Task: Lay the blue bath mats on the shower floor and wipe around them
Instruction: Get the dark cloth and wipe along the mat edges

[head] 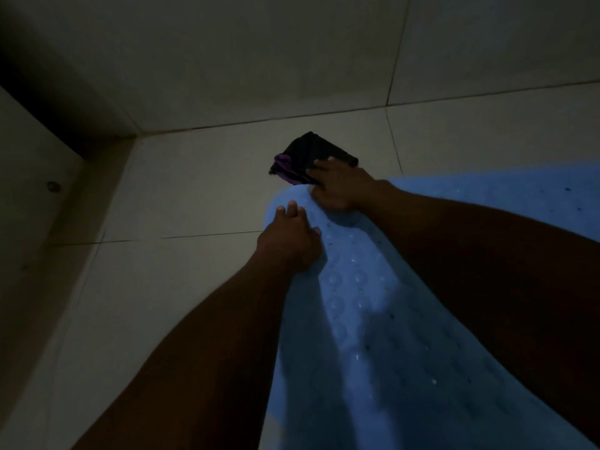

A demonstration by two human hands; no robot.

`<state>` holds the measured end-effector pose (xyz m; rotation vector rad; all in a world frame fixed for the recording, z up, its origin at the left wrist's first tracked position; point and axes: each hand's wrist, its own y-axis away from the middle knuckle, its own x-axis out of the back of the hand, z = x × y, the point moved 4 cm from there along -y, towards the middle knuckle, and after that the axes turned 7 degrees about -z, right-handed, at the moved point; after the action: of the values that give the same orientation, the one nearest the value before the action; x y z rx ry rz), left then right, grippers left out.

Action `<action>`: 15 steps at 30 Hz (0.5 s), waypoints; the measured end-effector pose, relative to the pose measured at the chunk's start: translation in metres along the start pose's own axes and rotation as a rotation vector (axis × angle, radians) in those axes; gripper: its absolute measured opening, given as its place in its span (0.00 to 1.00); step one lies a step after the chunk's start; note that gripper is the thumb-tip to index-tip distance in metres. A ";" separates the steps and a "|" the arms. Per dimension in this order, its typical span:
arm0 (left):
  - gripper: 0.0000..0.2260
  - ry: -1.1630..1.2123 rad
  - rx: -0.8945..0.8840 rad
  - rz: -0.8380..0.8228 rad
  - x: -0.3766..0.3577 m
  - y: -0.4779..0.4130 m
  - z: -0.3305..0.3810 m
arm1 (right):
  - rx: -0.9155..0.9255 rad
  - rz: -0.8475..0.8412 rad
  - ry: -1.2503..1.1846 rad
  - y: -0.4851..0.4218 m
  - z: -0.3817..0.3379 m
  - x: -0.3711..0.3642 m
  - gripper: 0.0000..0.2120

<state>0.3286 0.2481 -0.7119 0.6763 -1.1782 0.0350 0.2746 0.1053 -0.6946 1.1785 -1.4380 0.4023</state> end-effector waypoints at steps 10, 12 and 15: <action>0.33 -0.109 0.100 -0.092 0.008 0.000 0.014 | -0.206 0.115 -0.119 0.075 0.128 0.032 0.14; 0.30 -0.203 0.054 -0.075 -0.001 0.003 0.062 | -0.257 0.136 -0.134 0.084 0.153 0.032 0.13; 0.32 -0.041 -0.172 -0.070 -0.045 0.011 0.174 | -0.307 0.167 -0.152 0.092 0.180 0.031 0.11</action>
<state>0.1610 0.1835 -0.7090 0.5679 -1.1816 -0.1382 0.1071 -0.0115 -0.6809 0.8592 -1.6699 0.1982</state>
